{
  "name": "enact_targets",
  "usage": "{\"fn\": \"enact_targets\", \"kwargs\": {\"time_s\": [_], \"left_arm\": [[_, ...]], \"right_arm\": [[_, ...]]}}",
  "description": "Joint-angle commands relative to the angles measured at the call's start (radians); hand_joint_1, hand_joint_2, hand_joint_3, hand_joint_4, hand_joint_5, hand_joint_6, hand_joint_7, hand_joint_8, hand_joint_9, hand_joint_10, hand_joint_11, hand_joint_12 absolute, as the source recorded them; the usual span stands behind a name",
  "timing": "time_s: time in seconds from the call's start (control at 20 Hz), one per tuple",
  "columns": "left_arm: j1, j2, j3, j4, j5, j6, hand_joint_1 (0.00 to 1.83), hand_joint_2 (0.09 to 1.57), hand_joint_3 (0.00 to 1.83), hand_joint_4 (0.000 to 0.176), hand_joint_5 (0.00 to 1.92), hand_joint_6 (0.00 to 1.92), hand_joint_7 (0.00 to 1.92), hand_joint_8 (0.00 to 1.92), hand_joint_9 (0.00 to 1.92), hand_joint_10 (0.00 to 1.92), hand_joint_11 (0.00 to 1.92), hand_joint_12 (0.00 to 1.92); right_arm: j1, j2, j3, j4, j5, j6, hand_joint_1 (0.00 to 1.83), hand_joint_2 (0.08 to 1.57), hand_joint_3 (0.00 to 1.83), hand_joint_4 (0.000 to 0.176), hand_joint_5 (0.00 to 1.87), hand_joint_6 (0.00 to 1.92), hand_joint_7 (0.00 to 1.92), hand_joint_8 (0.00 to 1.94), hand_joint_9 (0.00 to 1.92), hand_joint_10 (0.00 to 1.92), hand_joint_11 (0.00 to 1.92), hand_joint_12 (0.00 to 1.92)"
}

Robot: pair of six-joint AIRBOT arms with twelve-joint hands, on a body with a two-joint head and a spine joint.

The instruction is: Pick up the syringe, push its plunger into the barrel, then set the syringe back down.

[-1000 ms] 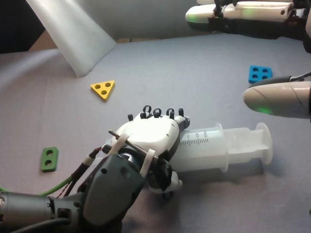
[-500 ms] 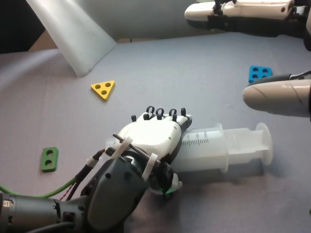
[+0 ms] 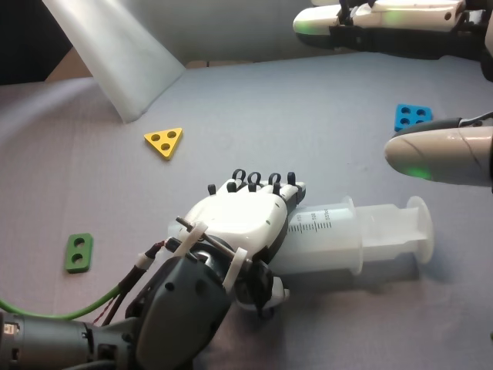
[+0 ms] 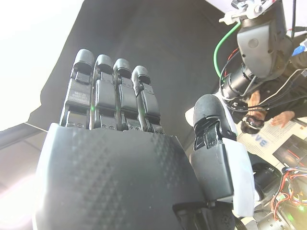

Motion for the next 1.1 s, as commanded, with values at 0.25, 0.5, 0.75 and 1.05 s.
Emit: {"fn": "enact_targets", "kwargs": {"time_s": [0.25, 0.5, 0.75, 1.05], "left_arm": [[0.006, -0.013, 0.002, 0.032, -0.013, -0.001, 1.38, 1.11, 0.0, 0.0, 0.87, 1.09, 1.05, 0.85, 0.96, 1.07, 1.05, 0.21], [0.007, -0.013, 0.002, 0.032, -0.013, -0.003, 1.39, 1.05, 0.0, 0.0, 1.04, 0.74, 1.19, 0.58, 1.09, 0.96, 1.04, 0.64], [0.003, -0.01, -0.001, 0.039, -0.013, -0.021, 1.39, 1.05, 0.0, 0.0, 1.03, 0.7, 1.15, 0.7, 1.07, 1.0, 0.98, 0.78], [-0.043, 0.038, -0.026, 0.028, -0.013, -0.025, 1.39, 1.07, 0.0, 0.0, 0.98, 0.79, 1.13, 0.75, 1.04, 1.04, 0.96, 0.77]], "right_arm": [[0.018, 0.002, -0.004, 0.029, 0.027, -0.001, 0.0, 1.34, 0.0, 0.0, 0.16, 0.0, 0.15, 0.0, 0.11, 0.01, 0.0, 0.26], [0.018, 0.003, -0.004, 0.029, 0.017, 0.003, 0.0, 1.34, 0.0, 0.0, 0.16, 0.0, 0.15, 0.0, 0.11, 0.0, 0.0, 0.27], [0.017, 0.006, -0.004, 0.029, -0.121, 0.115, 0.0, 1.33, 0.0, 0.0, 0.16, 0.0, 0.14, 0.0, 0.09, 0.0, 0.0, 0.26], [-0.022, 0.013, -0.004, 0.029, -0.395, 0.499, 0.0, 1.34, 0.0, 0.0, 0.18, 0.01, 0.17, 0.01, 0.12, 0.01, 0.0, 0.32]]}}
